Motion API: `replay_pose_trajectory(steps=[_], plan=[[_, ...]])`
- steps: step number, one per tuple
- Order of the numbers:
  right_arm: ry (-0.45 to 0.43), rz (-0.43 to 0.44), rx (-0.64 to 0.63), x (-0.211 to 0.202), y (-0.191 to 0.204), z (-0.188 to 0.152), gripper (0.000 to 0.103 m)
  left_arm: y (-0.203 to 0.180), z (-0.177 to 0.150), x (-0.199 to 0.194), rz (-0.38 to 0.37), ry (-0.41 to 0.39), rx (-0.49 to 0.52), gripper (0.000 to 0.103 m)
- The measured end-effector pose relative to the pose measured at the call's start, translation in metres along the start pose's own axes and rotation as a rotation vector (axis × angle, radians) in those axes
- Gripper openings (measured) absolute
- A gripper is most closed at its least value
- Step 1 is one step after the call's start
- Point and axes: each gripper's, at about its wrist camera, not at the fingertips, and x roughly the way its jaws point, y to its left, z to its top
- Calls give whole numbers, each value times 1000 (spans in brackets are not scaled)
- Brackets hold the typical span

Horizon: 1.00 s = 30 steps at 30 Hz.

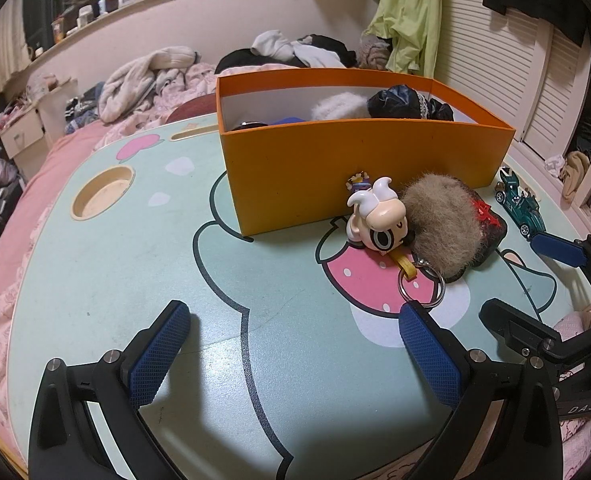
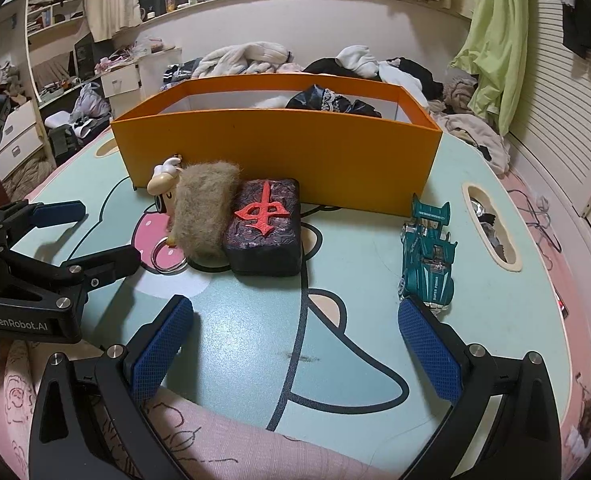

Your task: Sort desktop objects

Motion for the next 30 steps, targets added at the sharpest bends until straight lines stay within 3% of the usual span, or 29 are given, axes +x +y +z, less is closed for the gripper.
replay_pose_trajectory(steps=[13, 16, 19, 21, 25, 27, 29, 30], plan=[[-6, 2, 4, -2, -1, 0, 102, 0, 0, -1, -1, 0, -1, 103], [-85, 35, 63, -15, -9, -2, 89, 0, 0, -1, -1, 0, 0, 103], [-223, 87, 185, -39, -32, -7, 89, 0, 0, -1, 0, 0, 0, 103], [-254, 51, 261, -43, -46, -6, 89, 0, 0, -1, -1, 0, 0, 103], [-203, 4, 341, -30, -63, 9, 75, 0, 0, -1, 0, 0, 0, 103], [-125, -22, 301, -17, -61, 22, 67, 1, 0, -1, 0, 0, 0, 103], [-78, -60, 249, -5, -57, 29, 66, 1, 0, -1, 0, 0, 0, 103], [-60, -75, 231, 1, -55, 32, 60, 1, -1, -1, 1, 1, 1, 103]])
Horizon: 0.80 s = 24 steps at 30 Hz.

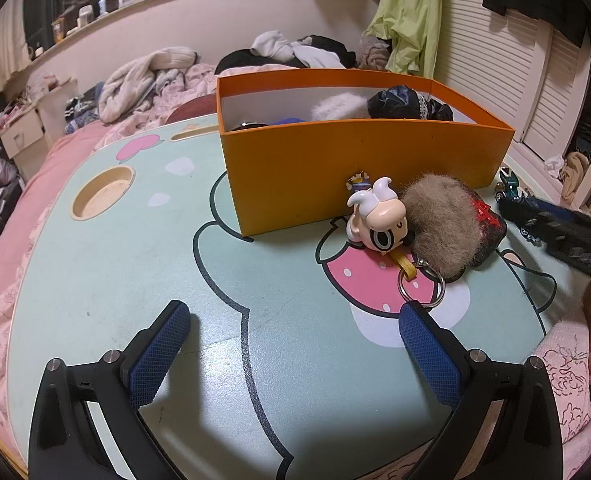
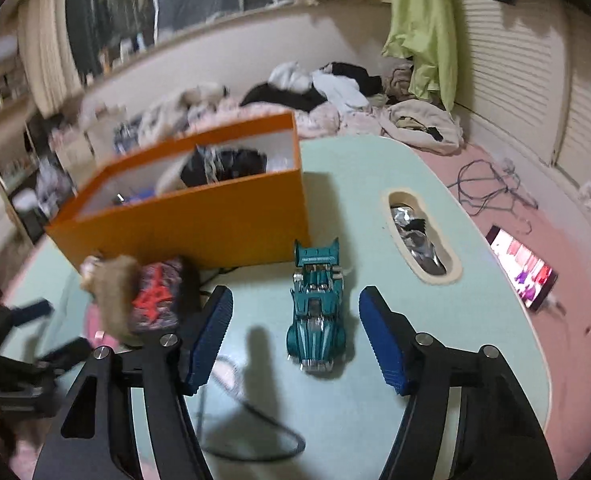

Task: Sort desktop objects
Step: 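Grasp the teal toy car with the right gripper while the left gripper grasps the white figurine keychain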

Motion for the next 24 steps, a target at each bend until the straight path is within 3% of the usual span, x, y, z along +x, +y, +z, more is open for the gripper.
replay_pose_trajectory(steps=[3, 10, 15, 16, 18, 21, 24], plan=[[6, -44, -49, 9, 6, -1, 28, 1, -1, -1, -1, -2, -1, 103], [-108, 91, -90, -19, 9, -25, 28, 2, 3, -5, -15, -3, -3, 103], [-133, 104, -104, -22, 11, -27, 28, 8, 25, -13, -133, -28, -80, 102], [-131, 104, -105, -22, 12, -27, 28, 7, 30, -13, -146, -37, -93, 99], [-132, 105, -104, -21, 12, -26, 28, -1, 43, -7, -158, -36, -88, 80], [-133, 107, -103, -21, 12, -26, 28, -10, 52, 10, -146, 15, -67, 63], [-133, 108, -103, -20, 11, -26, 28, -20, 49, 16, -123, 11, -25, 56]])
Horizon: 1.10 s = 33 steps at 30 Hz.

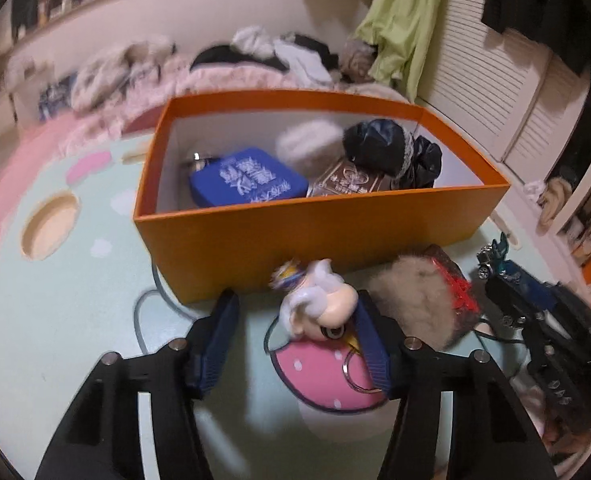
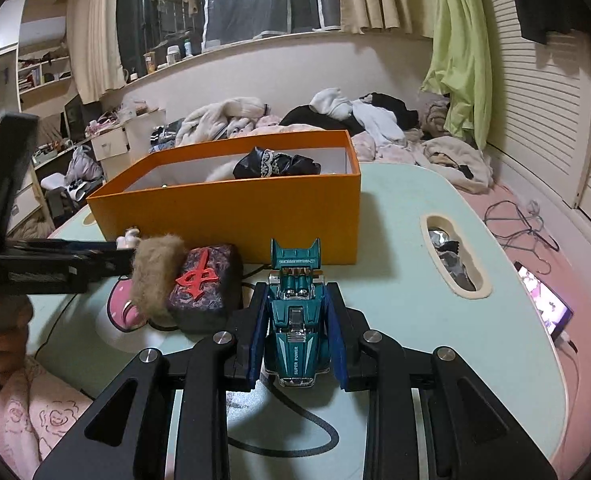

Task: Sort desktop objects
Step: 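Grasp the teal toy car with the right gripper while the left gripper grasps the white figurine keychain, then drop the figurine keychain into the orange box with the left gripper while the right gripper drops the car in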

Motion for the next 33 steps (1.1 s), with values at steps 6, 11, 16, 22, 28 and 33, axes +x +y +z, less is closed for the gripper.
replay_pose_trajectory(steps=[6, 11, 16, 22, 28, 33], plan=[[1, 4, -3, 1, 2, -3, 28, -4, -4, -10, -67, -45, 14, 32], [-20, 11, -9, -3, 2, -3, 28, 17, -20, -50, -114, -159, -84, 32], [-57, 48, -53, -17, 16, 6, 28, 31, -25, -76, -73, -231, -117, 32], [-115, 132, -17, -20, 29, 65, 28, 17, 31, -87, -107, -284, -51, 32], [-121, 120, 78, 18, 18, 133, 29, 8, 93, -62, -19, -300, -24, 36], [67, 12, 134, 76, -1, 114, 65, 13, 76, 4, 7, -139, -40, 81]])
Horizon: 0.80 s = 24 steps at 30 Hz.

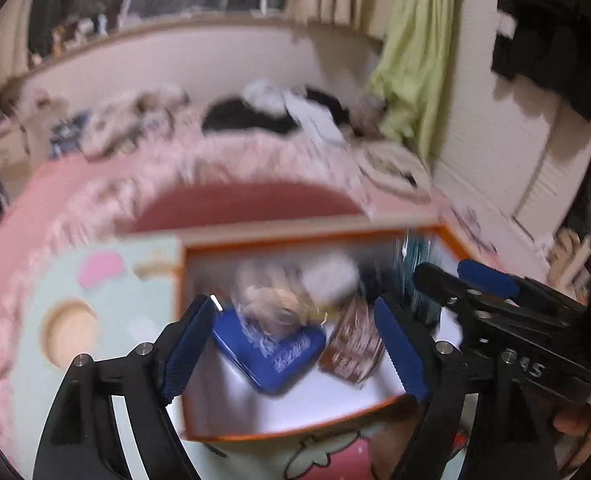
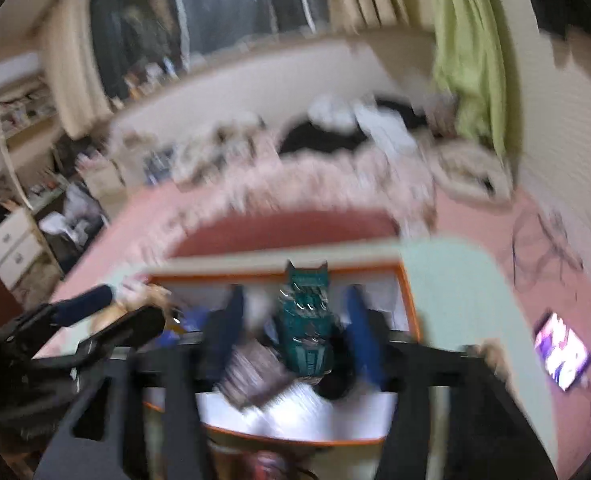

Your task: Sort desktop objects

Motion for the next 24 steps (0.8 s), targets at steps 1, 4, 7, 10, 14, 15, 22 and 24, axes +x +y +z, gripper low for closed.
replay_pose_trajectory(steps=[1, 4, 7, 10, 14, 15, 22, 24], plan=[[29, -19, 7, 9, -6, -10, 64, -8, -8, -4, 52, -73, 78, 80], [-17, -128, -152, 11, 3, -31, 67, -11, -18, -5, 75, -96, 122, 80], [-23, -91, -132, 8, -4, -33, 68, -2, -15, -16, 42, -119, 52, 81], [-100, -69, -69, -13, -7, -34, 68, 1, -17, -38, 45, -167, 17, 83], [-206, -26, -76, -54, 3, -44, 72, -3, -33, -63, 54, -157, 39, 95], [-201, -14, -93, -61, 7, -49, 77, -5, -43, -69, 57, -142, 51, 96], [-42, 3, -172, -74, 14, -103, 78, 1, -101, -52, 139, 99, 63, 98], [22, -8, -169, -67, 11, -117, 78, 7, -113, -41, 133, 145, 53, 103]])
